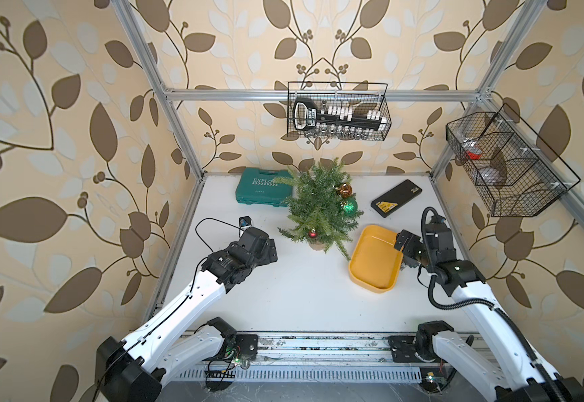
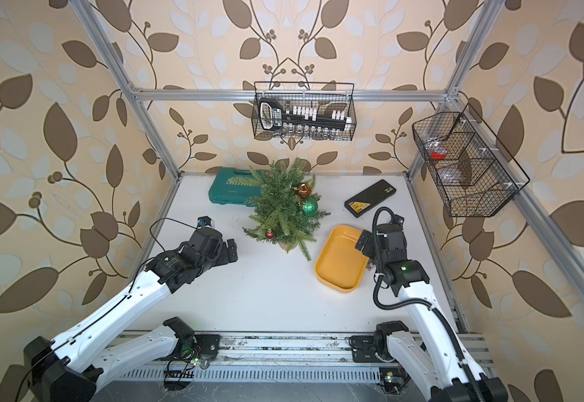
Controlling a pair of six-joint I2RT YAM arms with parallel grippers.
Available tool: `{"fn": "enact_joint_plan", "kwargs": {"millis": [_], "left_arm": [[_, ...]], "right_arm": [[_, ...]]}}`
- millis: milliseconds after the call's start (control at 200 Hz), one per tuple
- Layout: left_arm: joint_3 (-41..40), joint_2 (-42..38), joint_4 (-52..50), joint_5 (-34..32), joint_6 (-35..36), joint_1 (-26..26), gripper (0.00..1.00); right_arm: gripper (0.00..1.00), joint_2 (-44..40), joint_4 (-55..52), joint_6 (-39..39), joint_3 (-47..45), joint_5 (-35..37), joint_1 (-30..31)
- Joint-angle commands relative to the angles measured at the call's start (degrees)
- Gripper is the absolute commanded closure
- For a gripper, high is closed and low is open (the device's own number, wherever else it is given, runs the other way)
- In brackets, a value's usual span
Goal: Decorate the small christmas tree with ornaments
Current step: Reset both arms
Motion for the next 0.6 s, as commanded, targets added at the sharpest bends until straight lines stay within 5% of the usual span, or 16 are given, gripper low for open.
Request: {"fn": "enact_joint_plan", "kwargs": {"millis": [0,145,315,595], "left_arm": [[2.15,0.61,7.37,-7.69,5.64,2.54,0.01],[-1.28,1.92,20.03,-10.75,15.21,7.9,0.01],[-1.12,9.93,25.5,-3.9,16.13,20.77,0.01],[-5.28,22.42,36.28,-4.51,20.74,26.62,0.01]], "right_arm": [[0.0,2.61,8.28,0.95,-1.5,5.05,-3.58],[0.0,4.68,19.99,-1.17,-5.06,13.68,-3.63],[0.0,13.92,28.66,-5.1,-5.5,23.63,-3.67],[0.0,21.01,43.4,-11.45,-10.27,25.26,-3.63]]}}
